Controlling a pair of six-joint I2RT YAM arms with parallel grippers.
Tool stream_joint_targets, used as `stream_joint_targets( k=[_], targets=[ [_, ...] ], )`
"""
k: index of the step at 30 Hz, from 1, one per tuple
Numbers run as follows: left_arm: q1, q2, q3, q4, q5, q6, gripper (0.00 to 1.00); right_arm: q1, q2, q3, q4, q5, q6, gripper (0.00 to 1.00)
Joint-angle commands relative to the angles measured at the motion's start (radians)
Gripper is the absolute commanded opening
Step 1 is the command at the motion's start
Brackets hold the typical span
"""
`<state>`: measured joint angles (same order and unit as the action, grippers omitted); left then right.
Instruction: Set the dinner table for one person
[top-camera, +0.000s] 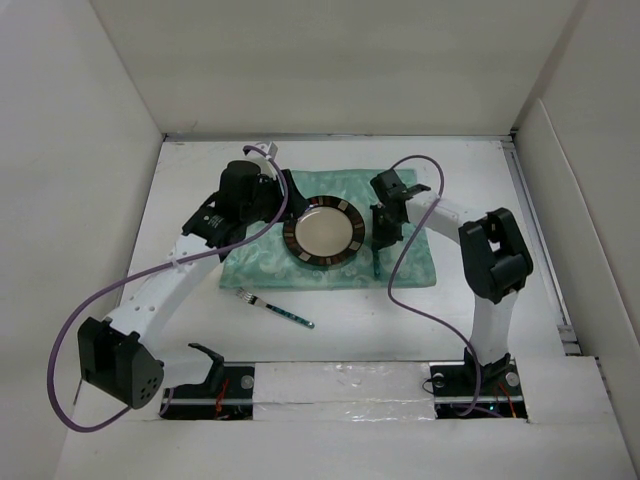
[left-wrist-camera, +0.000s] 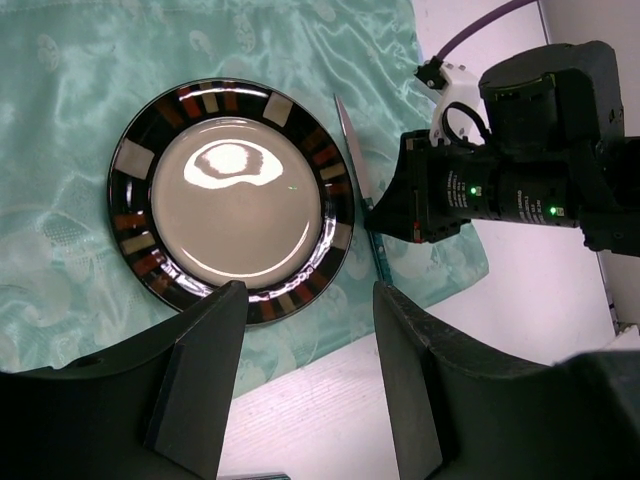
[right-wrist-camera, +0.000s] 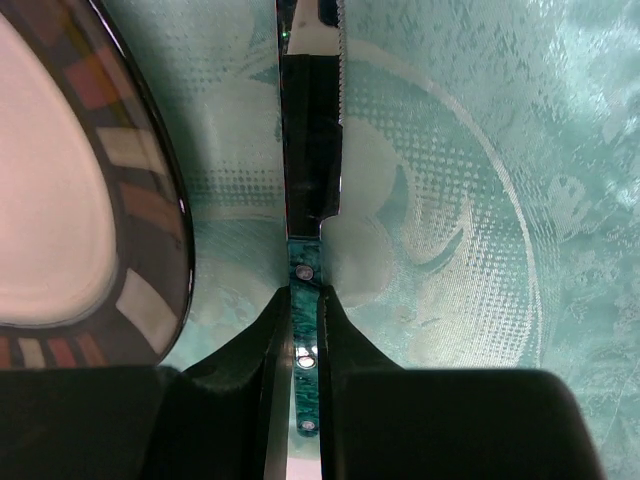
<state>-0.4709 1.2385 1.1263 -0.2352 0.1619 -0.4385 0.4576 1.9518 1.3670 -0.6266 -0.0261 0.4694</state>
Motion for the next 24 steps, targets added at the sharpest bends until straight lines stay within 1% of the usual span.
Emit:
stream_joint_targets(
  k=[1, 7, 8, 15, 16, 18, 19, 22, 24],
  targets=[
    [-0.002, -0.036, -0.017, 0.023, -0.001, -0.017, 0.50, -0.007, 0.004, 0.047, 0.030, 0.012, -0.018, 0.00],
    [-0.002, -0.021, -0.016, 0.030, 0.005, -0.016, 0.50, -0.007, 0.033, 0.086, 0.011, 0.020, -0.023, 0.00],
    [-0.002, -0.019, -0.013, 0.030, 0.007, -0.014, 0.50, -0.007, 0.036, 0.093, 0.007, 0.050, -0.025, 0.00],
    [-0.002, 0.006, 0.003, 0.028, 0.007, -0.003, 0.50, -0.025, 0.075, 0.147, -0.018, 0.110, -0.034, 0.01],
    [-0.002, 0.007, 0.006, 0.025, 0.007, 0.000, 0.50, -0.025, 0.073, 0.146, -0.019, 0.110, -0.032, 0.11],
    [-0.002, 0.012, 0.023, 0.016, -0.002, 0.009, 0.50, -0.025, 0.047, 0.144, -0.019, 0.103, -0.029, 0.25],
    [-0.002, 0.012, 0.035, 0.008, -0.008, 0.018, 0.50, -0.025, 0.032, 0.142, -0.022, 0.098, -0.028, 0.34],
    [-0.002, 0.024, 0.111, -0.032, -0.054, 0.058, 0.49, -0.025, -0.053, 0.144, -0.031, 0.083, -0.028, 0.48],
    [-0.002, 0.029, 0.179, -0.062, -0.091, 0.084, 0.46, -0.025, -0.124, 0.147, -0.051, 0.068, -0.032, 0.49]
  ],
)
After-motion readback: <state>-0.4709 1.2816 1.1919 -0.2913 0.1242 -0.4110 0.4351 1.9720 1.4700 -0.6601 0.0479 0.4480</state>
